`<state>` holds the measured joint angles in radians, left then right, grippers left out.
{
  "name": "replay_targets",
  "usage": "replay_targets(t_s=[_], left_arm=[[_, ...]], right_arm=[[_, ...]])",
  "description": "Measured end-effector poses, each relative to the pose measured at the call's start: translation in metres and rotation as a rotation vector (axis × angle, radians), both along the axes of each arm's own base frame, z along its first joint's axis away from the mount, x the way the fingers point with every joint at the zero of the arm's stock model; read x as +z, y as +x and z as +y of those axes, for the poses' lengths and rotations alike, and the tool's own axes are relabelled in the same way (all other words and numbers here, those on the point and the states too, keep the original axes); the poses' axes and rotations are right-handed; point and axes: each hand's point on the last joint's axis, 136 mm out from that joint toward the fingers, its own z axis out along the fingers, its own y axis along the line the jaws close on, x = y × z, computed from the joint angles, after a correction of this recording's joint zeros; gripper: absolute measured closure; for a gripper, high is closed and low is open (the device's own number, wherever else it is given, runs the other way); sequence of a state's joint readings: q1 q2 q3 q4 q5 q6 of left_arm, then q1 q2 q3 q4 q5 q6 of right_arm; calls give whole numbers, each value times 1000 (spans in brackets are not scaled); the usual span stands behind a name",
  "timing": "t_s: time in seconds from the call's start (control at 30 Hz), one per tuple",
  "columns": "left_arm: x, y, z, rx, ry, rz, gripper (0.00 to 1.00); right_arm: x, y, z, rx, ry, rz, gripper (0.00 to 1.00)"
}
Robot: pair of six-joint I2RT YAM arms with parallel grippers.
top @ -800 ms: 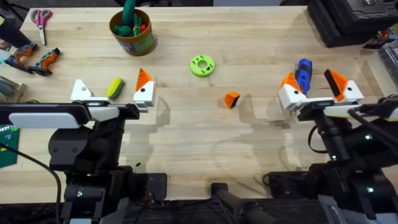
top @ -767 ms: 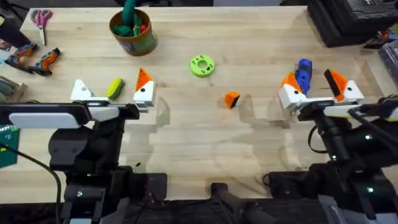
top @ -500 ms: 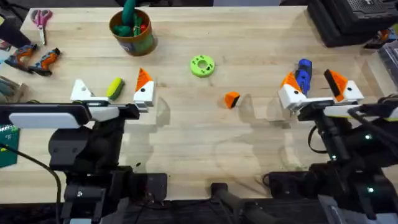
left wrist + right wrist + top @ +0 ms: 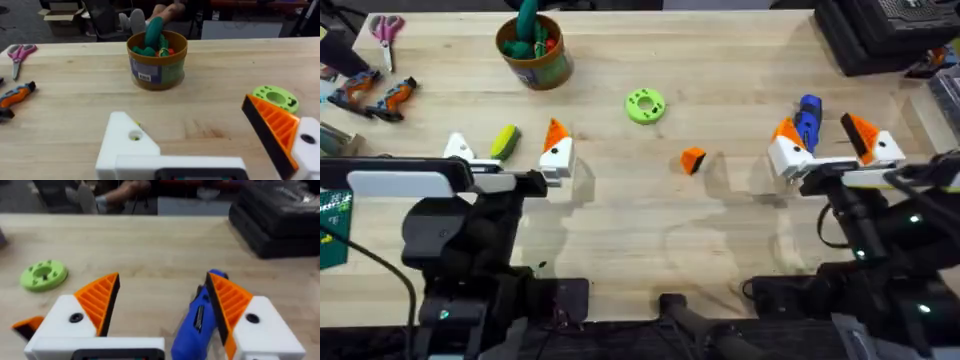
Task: Pick up the gripper from the table and insert it into the empty holder that is missing its gripper. Then pick up a screw, insert it into the mounting hole, and use the screwdriver to tighten it. Finally, clean up the table by picking up the vegetable and placing it into the bucket.
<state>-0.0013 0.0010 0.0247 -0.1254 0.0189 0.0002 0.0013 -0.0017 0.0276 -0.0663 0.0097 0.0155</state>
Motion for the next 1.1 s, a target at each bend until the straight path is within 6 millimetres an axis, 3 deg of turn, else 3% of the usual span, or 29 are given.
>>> replay_targets(t_s=[0.1, 0.23, 0.33, 0.37, 0.57, 0.9, 1.1], left_arm=[[2, -8, -2, -9, -1, 70, 15], [26, -21, -3, -15, -2, 143, 15], [44, -26, -3, -17, 9, 206, 15], [58, -28, -3, -24, 30, 304, 15], [79, -20, -3, -48, 87, 493, 15], [75, -2, 0, -61, 117, 770, 15], [58, 9, 5, -44, 133, 844, 15]], right_arm=[[-5, -9, 3, 15, 6, 90, 8], [-7, -18, 5, 25, 12, 202, 8], [9, -21, 5, 29, 14, 258, 8], [26, -23, 6, 30, 16, 330, 7], [50, -19, 6, 29, 19, 532, 8], [74, -3, 6, 27, 21, 730, 8], [70, 4, 6, 27, 22, 763, 8]])
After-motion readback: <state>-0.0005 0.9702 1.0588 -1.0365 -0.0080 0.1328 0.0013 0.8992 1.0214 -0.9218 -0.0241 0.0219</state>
